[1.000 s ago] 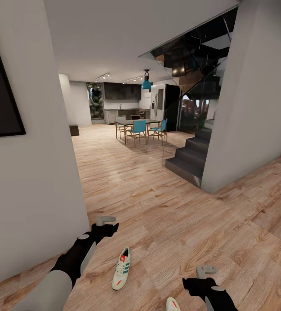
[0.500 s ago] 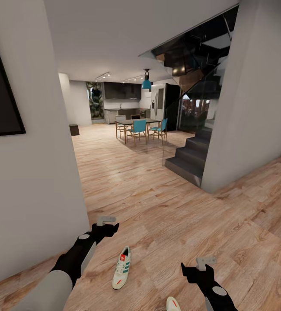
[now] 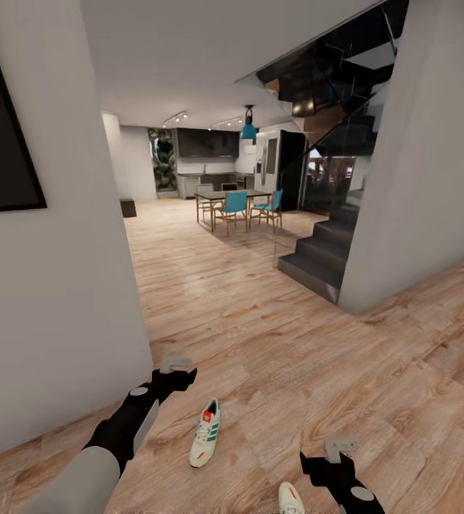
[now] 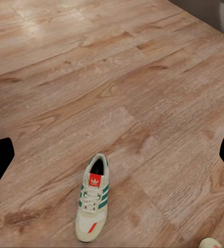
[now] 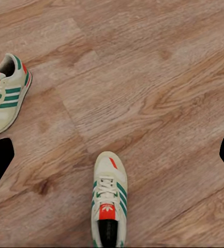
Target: Pick up the two gym shoes and the two sandals from the corridor floor and place them onto the hallstand (shoe rack) in the corridor, making sure they are on the rack and not on the floor. Arrange them so the two gym shoes are next to each other and the two sandals are next to each other.
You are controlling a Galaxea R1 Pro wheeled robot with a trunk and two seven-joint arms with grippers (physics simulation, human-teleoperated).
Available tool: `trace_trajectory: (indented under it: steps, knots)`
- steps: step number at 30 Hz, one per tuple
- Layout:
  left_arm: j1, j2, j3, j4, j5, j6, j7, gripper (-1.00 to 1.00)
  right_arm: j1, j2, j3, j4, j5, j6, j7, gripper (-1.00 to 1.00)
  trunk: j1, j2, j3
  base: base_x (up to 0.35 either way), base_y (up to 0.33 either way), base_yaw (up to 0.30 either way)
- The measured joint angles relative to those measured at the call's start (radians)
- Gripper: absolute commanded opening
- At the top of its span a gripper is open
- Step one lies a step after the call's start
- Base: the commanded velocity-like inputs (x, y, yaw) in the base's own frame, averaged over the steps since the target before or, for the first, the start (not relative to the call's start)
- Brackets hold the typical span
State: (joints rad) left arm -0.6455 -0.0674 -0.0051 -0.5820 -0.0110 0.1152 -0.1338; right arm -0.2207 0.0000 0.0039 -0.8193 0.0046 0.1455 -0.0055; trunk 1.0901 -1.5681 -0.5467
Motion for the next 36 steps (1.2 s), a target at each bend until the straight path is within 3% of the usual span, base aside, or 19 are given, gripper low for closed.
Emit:
trace_trajectory:
  steps: [22,30,36]
  knots:
    - [0.000,0.000,0.000,0.000,0.001,0.000,0.000,1.00,0.000,0.000,-0.001,0.012,-0.004,-0.006,0.001,1.00,0.084,-0.154,-0.098,0.000,0.000,0.004]
    - [0.000,0.000,0.000,0.000,0.001,0.000,0.000,1.00,-0.005,-0.002,-0.006,0.191,-0.006,-0.101,-0.001,1.00,0.115,-0.210,-0.123,0.000,0.000,-0.001]
    - [0.000,0.000,0.000,0.000,0.001,0.000,0.000,1.00,-0.101,-0.002,-0.008,0.240,-0.008,-0.112,-0.001,1.00,0.138,-0.252,-0.142,0.000,0.000,0.000]
